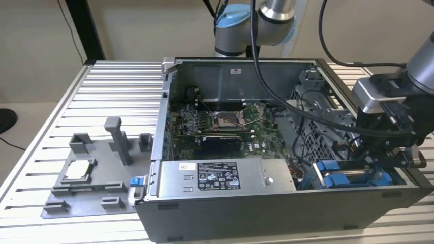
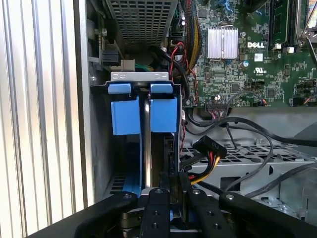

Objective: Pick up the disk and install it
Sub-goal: 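Insert the first disk wire, then insert the second disk wire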

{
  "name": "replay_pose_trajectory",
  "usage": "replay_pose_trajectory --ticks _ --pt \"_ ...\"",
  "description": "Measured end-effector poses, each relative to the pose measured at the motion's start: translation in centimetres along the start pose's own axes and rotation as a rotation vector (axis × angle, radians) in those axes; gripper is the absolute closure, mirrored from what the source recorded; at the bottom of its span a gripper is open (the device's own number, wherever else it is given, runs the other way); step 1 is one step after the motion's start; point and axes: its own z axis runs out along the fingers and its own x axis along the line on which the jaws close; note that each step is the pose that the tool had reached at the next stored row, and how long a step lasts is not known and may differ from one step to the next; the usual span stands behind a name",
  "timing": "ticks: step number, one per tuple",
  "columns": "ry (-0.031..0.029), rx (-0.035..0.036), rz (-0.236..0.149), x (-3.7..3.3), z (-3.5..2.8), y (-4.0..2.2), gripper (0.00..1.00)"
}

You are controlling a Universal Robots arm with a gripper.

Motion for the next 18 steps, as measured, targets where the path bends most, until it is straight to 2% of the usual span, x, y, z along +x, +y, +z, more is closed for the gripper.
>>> replay_pose_trajectory --ticks 7,8,11,12,18 --pt "-0.0003 -0.0006 0.000 0.00 0.01 0.00 1.00" --pt "-0.0004 -0.0009 0.000 0.00 0.03 0.01 0.00" --pt "-0.0012 -0.0007 0.002 0.00 0.02 0.00 0.00" --pt "-0.0010 -0.0003 0.005 -0.01 -0.20 -0.01 0.00" --pt "-0.0008 0.0000 0.010 -0.24 -2.95 -0.05 0.00"
